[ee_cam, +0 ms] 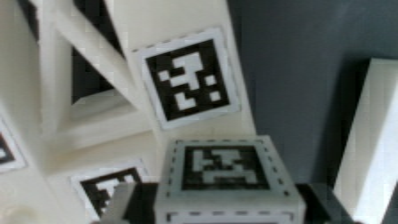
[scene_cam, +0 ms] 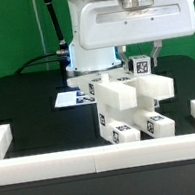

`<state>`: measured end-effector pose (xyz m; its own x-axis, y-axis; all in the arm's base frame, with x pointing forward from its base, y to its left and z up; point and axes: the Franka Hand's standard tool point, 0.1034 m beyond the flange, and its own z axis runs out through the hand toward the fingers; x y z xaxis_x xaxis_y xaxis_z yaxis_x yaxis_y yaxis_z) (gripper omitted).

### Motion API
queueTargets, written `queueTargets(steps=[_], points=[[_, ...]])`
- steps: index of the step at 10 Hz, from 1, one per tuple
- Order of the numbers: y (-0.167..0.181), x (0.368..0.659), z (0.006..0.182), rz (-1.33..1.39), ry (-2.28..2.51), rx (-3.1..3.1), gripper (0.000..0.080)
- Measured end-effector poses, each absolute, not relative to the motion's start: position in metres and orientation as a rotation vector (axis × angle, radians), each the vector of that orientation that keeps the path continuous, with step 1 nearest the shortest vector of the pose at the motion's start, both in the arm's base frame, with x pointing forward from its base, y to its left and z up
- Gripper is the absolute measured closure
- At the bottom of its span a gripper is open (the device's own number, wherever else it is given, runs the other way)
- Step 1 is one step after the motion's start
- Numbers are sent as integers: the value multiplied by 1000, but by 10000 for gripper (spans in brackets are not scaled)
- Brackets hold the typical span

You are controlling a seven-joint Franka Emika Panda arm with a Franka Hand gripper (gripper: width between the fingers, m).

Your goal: Assemble chair

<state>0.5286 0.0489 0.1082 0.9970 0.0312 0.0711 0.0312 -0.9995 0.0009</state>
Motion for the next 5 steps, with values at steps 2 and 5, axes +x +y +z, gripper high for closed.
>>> queueTargets(steps=[2, 5], points=[[49, 529, 108, -111, 189, -3129, 525], [49, 528, 108, -108, 483, -3090, 525]])
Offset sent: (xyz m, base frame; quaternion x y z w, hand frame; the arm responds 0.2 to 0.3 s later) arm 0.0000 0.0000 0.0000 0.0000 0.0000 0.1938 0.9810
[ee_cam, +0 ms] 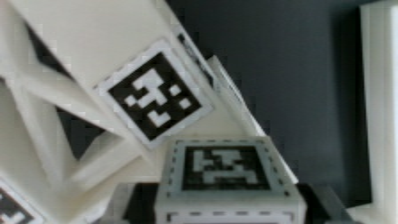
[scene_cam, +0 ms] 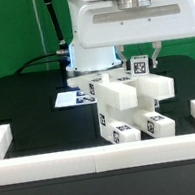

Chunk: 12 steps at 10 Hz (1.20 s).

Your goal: Assemble chair

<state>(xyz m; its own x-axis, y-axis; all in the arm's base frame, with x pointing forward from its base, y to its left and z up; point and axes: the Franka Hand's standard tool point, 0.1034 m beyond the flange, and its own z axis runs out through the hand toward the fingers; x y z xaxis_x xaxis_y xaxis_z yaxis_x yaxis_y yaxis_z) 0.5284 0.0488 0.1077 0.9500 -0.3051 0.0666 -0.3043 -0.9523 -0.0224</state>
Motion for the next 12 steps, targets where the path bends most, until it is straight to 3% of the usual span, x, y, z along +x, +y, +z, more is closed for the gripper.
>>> queueTargets(steps=[12], points=[[53, 528, 107, -79, 1563, -2658, 525]])
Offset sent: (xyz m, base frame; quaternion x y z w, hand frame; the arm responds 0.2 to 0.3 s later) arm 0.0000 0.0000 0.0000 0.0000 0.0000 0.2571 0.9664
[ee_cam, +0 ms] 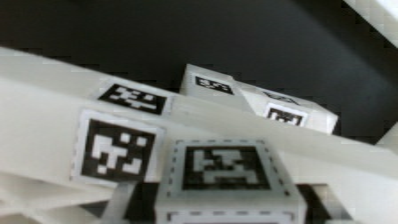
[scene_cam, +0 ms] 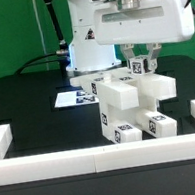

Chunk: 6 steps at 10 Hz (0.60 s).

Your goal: Assemble chair

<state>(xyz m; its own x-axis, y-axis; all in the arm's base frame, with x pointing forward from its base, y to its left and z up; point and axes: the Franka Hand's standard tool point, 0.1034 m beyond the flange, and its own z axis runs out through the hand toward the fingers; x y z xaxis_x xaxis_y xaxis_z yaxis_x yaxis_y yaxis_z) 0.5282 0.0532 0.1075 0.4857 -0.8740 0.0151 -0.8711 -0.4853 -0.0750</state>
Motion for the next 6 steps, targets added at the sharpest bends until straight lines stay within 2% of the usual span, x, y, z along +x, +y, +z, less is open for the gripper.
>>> queueTargets(steps=[2, 3, 4, 5, 6], points=[[54, 528, 107, -75, 1632, -2613, 525], [54, 528, 107, -75, 1628, -2616, 448], [54, 528, 107, -76, 1611, -2627, 310], [54, 528, 107, -75, 1583, -2645, 310], [56, 528, 108, -72, 1578, -2648, 177]])
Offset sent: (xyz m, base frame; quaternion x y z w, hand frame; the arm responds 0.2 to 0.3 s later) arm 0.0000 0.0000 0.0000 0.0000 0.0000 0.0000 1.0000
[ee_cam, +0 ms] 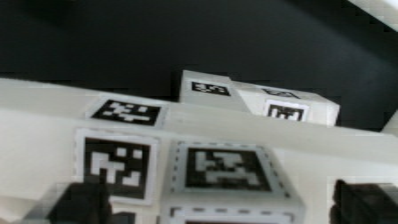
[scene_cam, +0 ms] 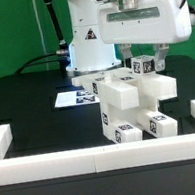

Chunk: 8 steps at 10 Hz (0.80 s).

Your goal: Assemble chair

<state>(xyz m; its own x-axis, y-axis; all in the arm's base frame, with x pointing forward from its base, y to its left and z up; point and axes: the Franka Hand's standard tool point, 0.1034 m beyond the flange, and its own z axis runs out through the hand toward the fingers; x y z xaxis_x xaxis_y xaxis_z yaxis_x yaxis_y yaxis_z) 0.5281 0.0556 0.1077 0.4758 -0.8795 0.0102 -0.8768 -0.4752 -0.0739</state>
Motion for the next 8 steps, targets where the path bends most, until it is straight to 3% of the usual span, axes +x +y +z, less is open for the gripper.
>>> queueTargets(steps=[8], points=[[56, 532, 111, -98, 740, -3007, 151]])
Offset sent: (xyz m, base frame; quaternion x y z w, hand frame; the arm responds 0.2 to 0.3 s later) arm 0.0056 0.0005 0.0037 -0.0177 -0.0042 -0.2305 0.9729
